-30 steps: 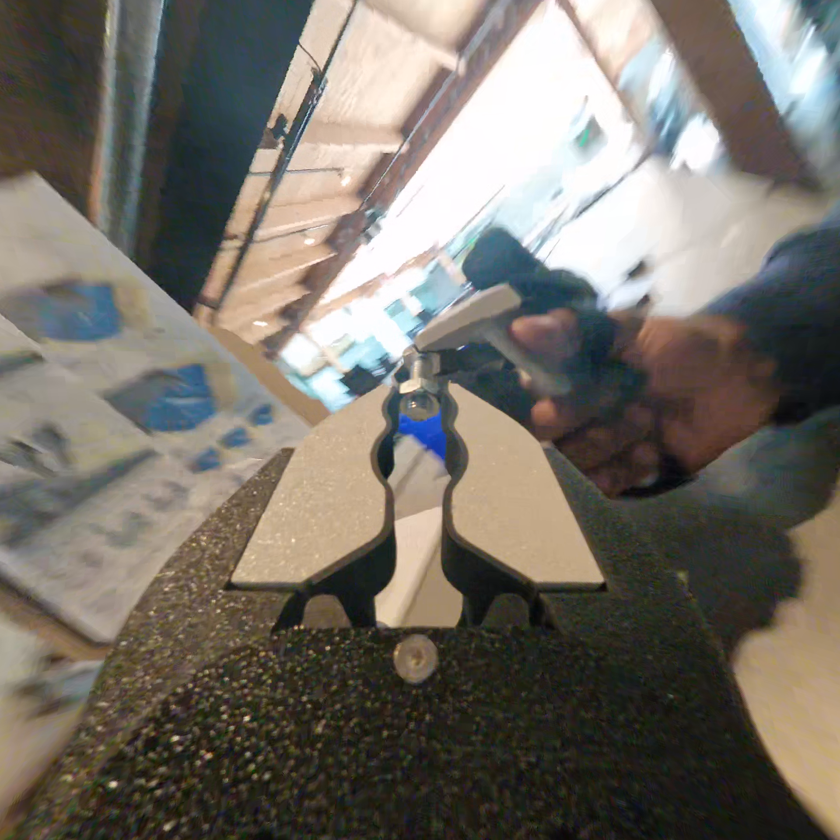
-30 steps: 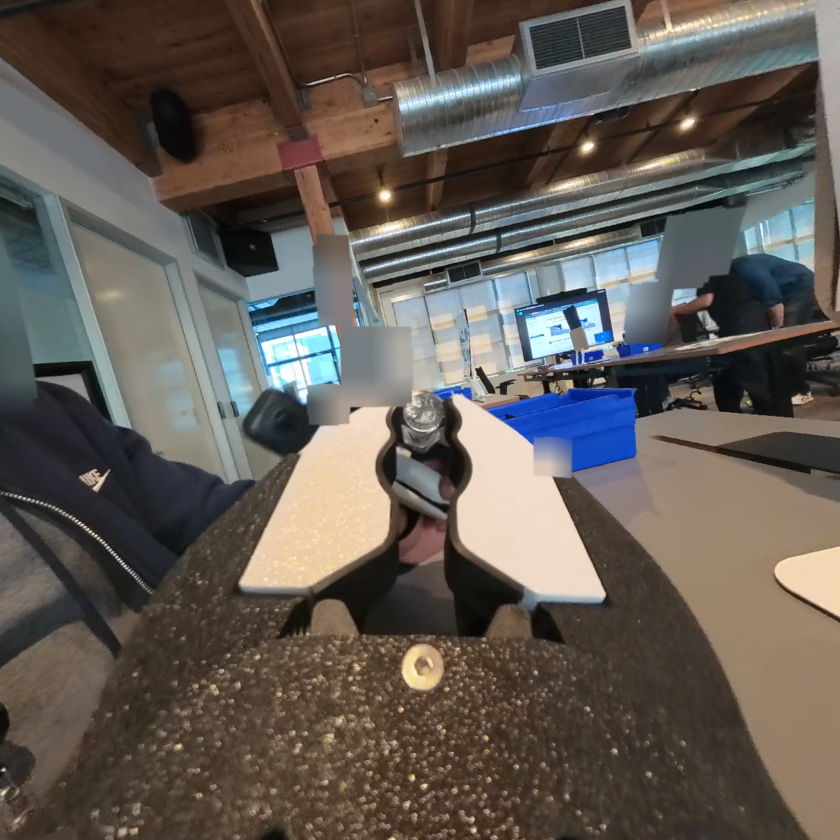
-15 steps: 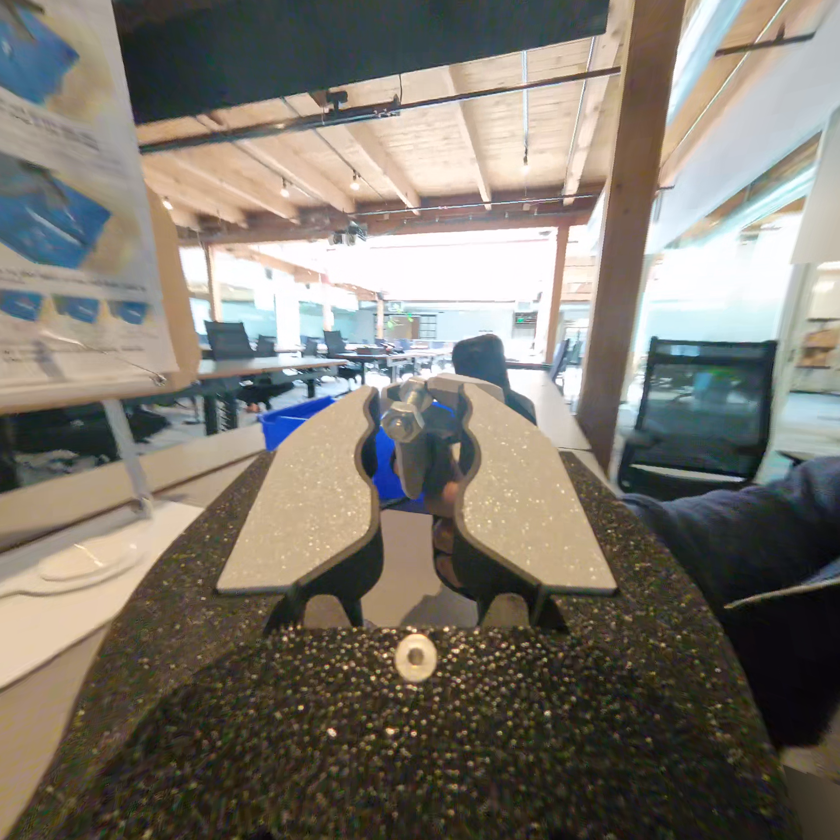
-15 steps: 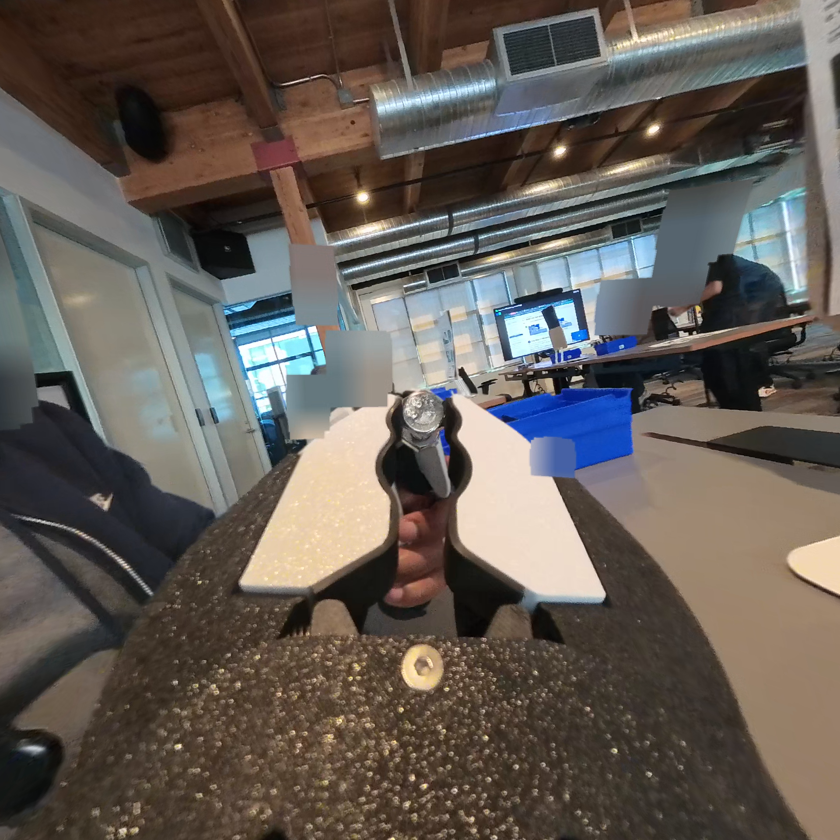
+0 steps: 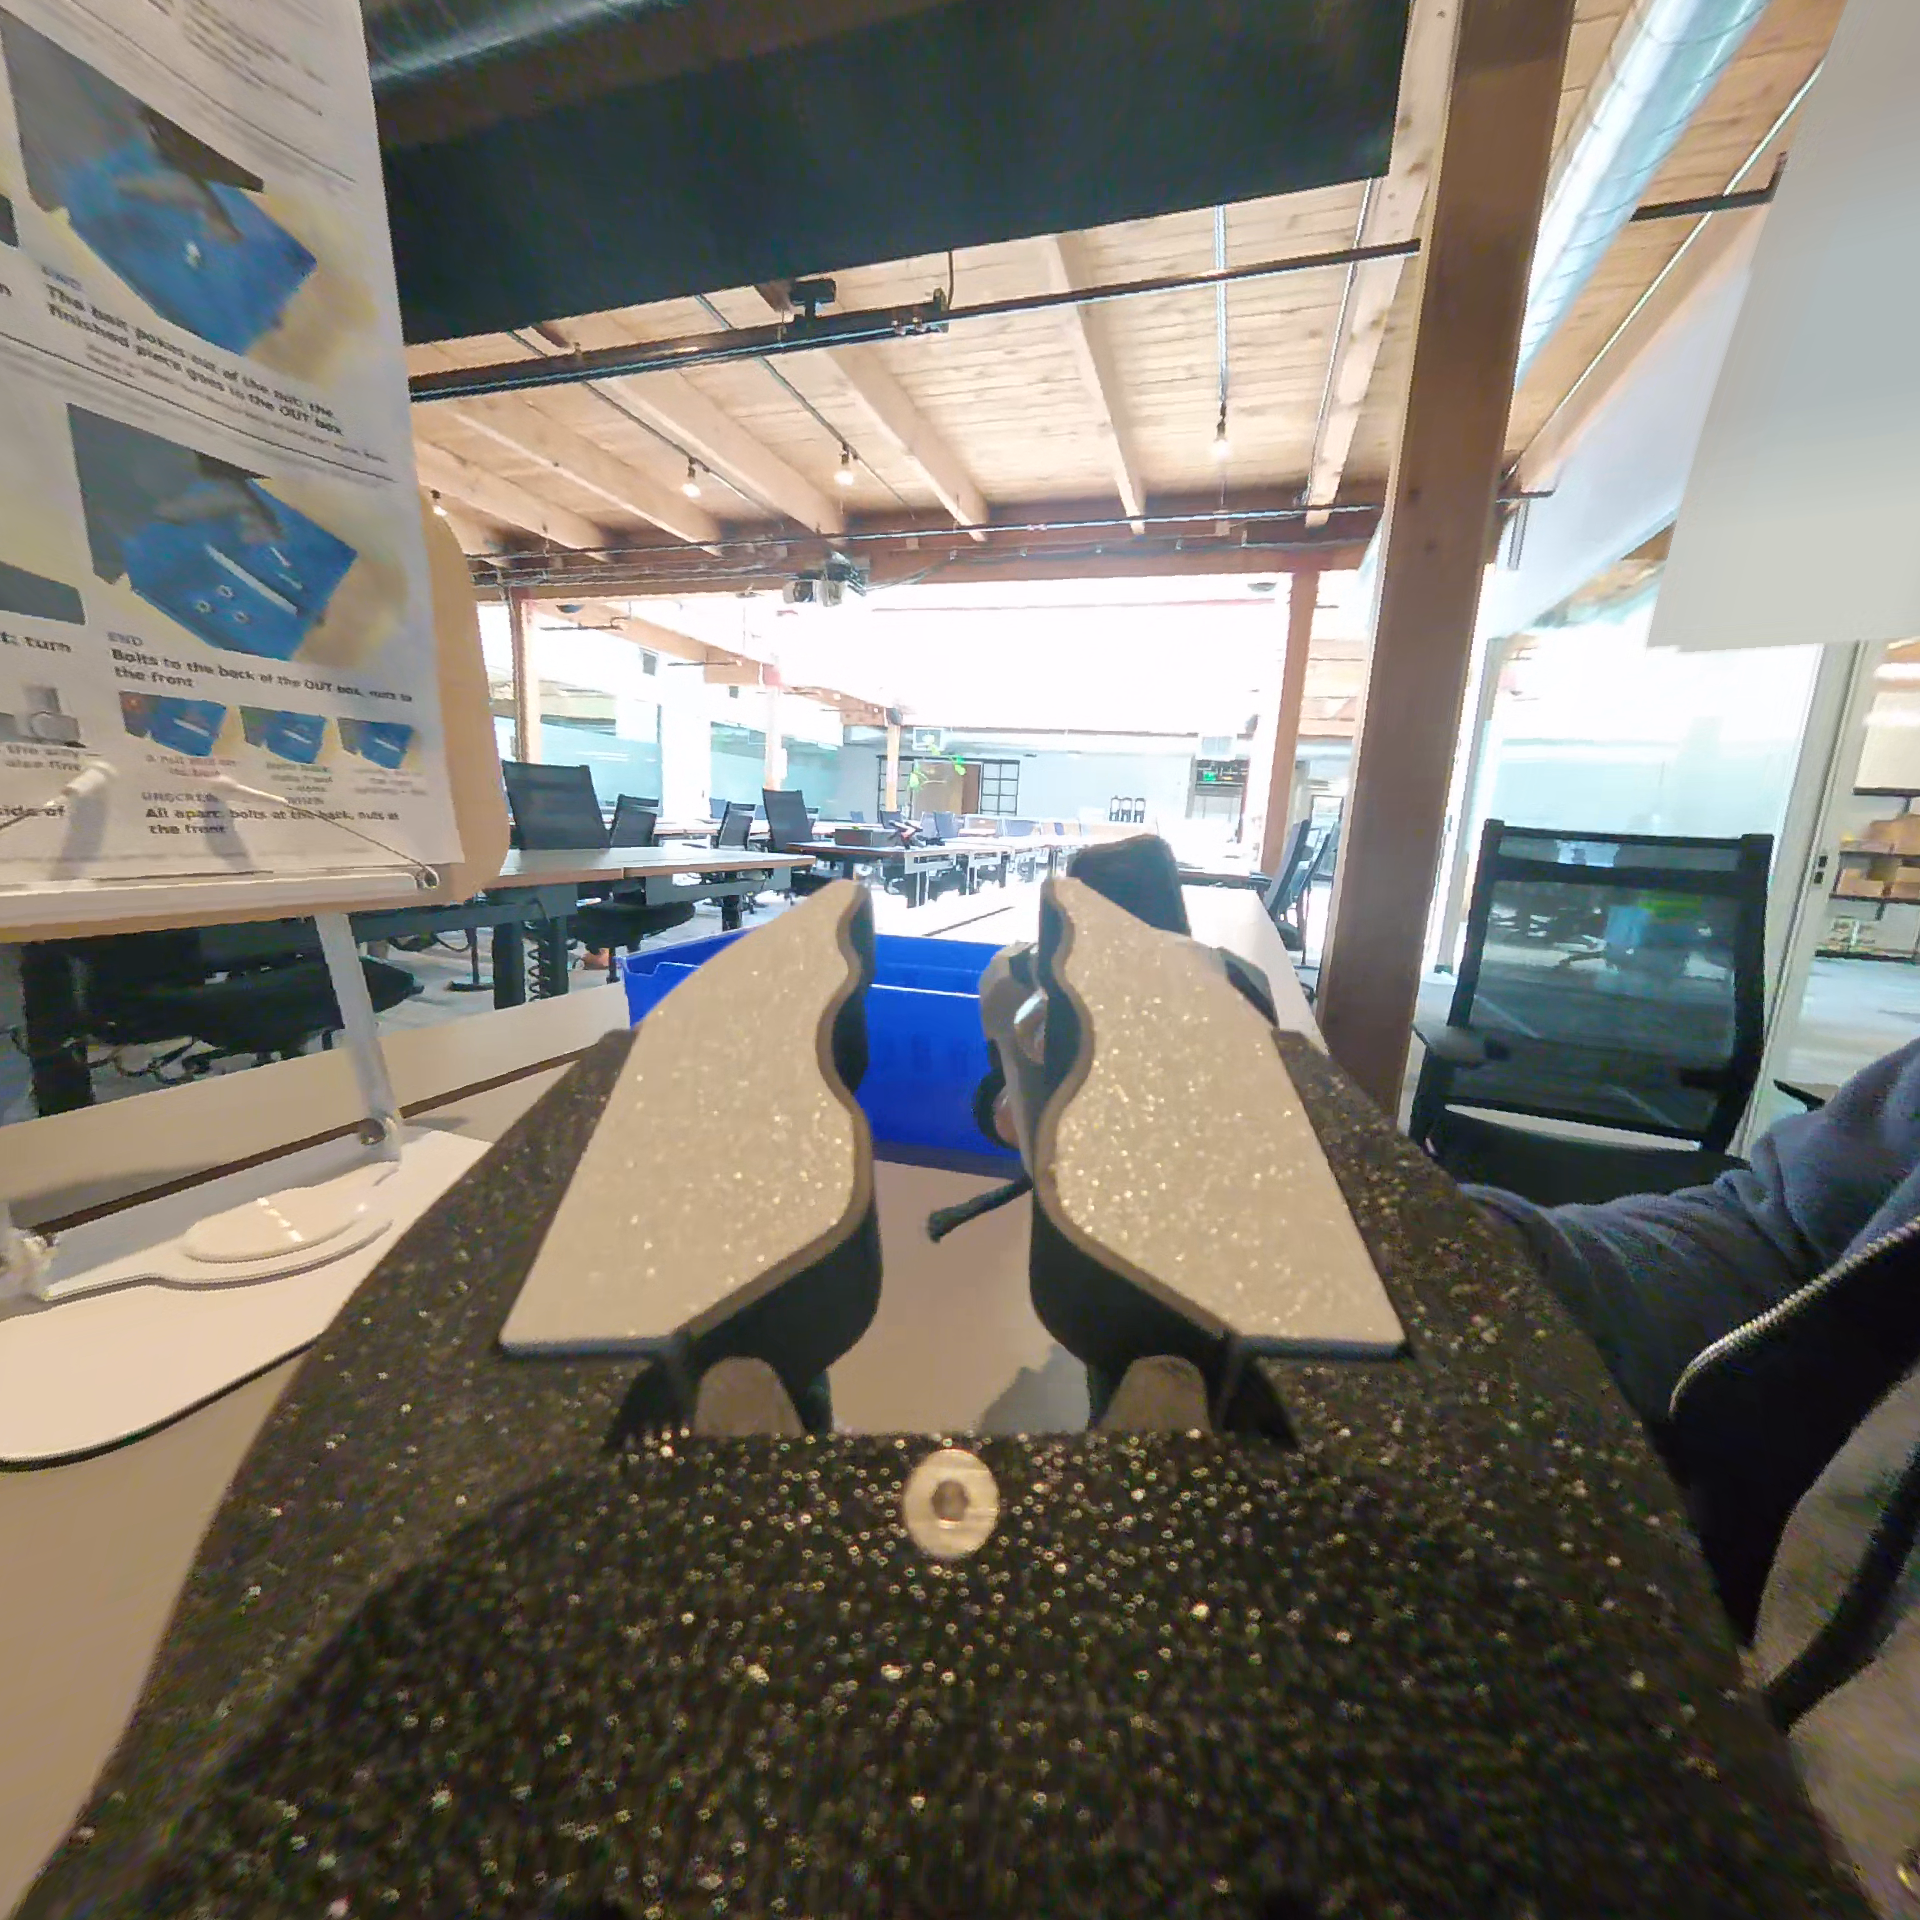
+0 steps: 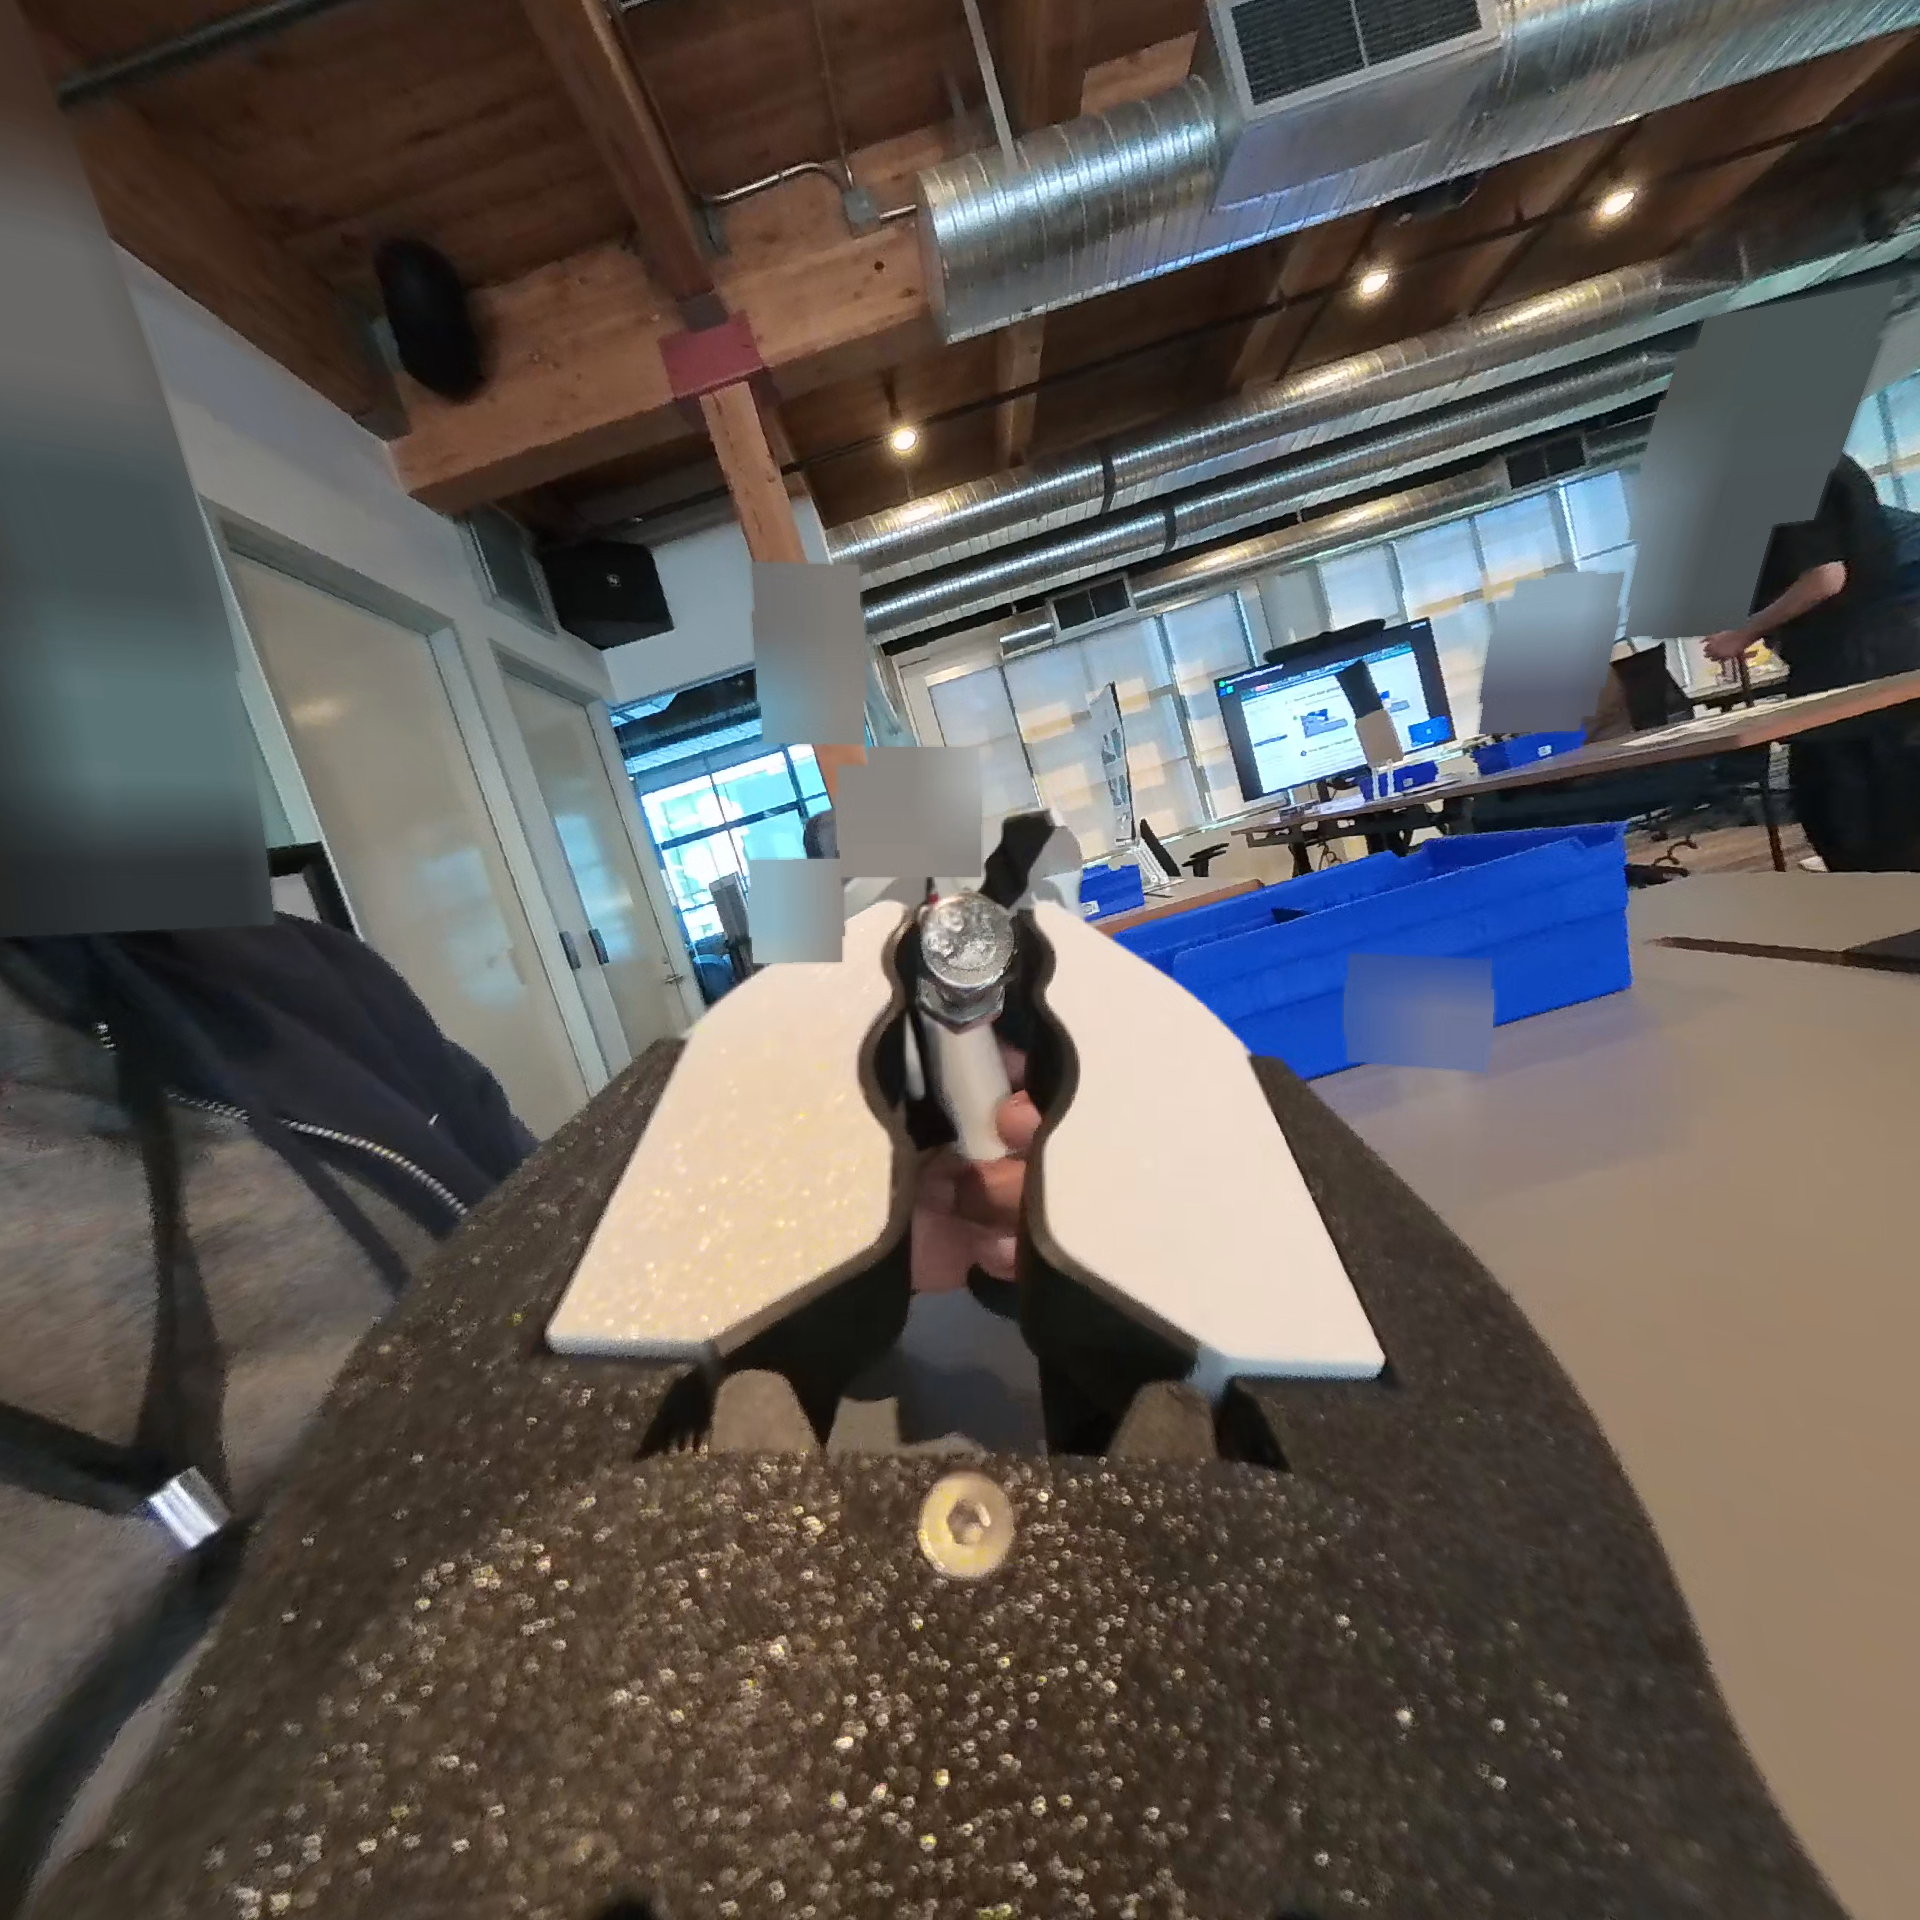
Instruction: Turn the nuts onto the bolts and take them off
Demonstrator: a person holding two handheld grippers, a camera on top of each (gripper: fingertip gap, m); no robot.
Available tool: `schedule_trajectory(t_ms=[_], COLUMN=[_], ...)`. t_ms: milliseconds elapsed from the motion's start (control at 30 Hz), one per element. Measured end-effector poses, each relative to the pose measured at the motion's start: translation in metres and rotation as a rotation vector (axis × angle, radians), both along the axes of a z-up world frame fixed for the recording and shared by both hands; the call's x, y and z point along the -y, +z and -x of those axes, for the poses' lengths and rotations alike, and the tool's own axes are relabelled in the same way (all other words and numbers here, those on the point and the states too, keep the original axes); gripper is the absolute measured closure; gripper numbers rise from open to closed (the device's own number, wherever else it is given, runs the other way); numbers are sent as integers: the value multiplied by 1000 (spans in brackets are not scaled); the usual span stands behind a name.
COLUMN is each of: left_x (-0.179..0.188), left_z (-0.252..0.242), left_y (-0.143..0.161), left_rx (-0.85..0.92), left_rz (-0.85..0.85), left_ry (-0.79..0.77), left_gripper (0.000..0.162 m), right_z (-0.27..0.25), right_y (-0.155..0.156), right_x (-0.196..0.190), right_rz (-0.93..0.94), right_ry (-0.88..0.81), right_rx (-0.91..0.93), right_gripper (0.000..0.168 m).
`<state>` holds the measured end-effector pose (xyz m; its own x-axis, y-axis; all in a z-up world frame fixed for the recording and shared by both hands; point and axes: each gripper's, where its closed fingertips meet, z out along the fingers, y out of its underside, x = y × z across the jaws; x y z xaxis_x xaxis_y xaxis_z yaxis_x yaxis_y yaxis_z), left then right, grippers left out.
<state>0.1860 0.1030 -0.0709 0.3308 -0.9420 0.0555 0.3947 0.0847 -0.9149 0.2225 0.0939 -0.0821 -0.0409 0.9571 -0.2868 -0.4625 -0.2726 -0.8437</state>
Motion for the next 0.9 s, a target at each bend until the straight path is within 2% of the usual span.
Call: schedule_trajectory(t_ms=[167,633,733,800,900], left_x=[-6,-17,-18,-17,-11], left_z=[10,16,11,1,-11], left_y=[-3,-4,17,23,5], left_rx=[-39,17,94,63,-52], left_rz=[-11,75,94,65,81], left_ry=[9,11,-47,-77,-141], left_gripper=[133,134,135,134,131], right_z=[0,-17,-16,-11,-9], right_y=[-2,-19,-19,-19,-17], right_x=[-1,-11,-9,-7,-7], right_rz=[24,190,163,129,80], right_ry=[25,79,64,44,13], right_rx=[-7,-93,-67,-32,7], right_gripper=[152,152,152,152,152])
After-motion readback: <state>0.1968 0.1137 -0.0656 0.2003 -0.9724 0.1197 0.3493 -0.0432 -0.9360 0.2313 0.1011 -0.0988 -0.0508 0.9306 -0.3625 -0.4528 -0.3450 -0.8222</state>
